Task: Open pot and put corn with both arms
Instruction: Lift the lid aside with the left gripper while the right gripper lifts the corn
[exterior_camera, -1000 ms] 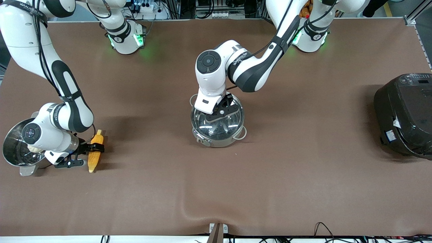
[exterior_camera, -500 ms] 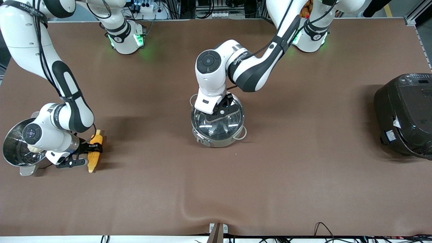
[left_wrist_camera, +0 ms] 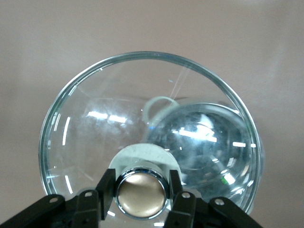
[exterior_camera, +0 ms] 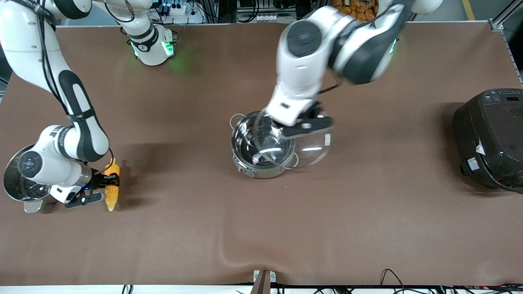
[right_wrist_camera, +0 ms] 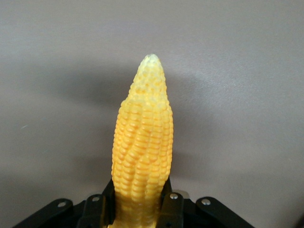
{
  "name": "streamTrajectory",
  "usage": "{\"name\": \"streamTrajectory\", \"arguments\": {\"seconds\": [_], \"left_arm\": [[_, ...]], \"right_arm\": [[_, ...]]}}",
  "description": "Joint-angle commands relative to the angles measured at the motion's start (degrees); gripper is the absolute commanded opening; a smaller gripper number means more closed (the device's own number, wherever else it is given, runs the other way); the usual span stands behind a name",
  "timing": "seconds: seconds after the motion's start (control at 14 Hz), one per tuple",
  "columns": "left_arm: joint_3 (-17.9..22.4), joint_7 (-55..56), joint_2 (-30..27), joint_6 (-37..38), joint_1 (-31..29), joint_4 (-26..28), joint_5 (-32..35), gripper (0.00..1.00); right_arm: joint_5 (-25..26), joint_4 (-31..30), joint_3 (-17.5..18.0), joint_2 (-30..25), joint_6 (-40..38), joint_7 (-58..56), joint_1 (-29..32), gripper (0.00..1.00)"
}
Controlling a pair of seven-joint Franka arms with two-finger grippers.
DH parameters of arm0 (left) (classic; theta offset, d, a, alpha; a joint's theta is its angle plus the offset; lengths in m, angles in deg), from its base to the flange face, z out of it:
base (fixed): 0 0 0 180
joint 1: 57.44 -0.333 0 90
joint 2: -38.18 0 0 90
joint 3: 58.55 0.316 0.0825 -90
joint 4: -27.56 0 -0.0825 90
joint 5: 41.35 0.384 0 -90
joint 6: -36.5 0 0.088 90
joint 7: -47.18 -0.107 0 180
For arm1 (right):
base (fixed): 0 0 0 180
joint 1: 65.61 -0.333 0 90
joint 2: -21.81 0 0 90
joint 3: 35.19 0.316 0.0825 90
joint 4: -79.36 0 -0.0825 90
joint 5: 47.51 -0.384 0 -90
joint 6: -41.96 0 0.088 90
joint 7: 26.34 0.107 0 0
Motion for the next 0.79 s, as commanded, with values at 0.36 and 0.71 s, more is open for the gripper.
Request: {"name": "streamTrajectory", "arguments": {"seconds": [0.36,0.71], "left_arm": [[-0.53,-29.26,-8.37,9.20,-18.05,3.31,0.00,0.00],[-0.62,-35.19,-8.21,9.55,-25.89,5.95,-0.53,0.00]], "right_arm": [[-1.33,8.09,4.17,-6.82,-15.29,-3.97,-0.72,0.00],[-1.24,10.10,14.53,-7.44,-18.28,-9.23,-0.72,0.00]]}}
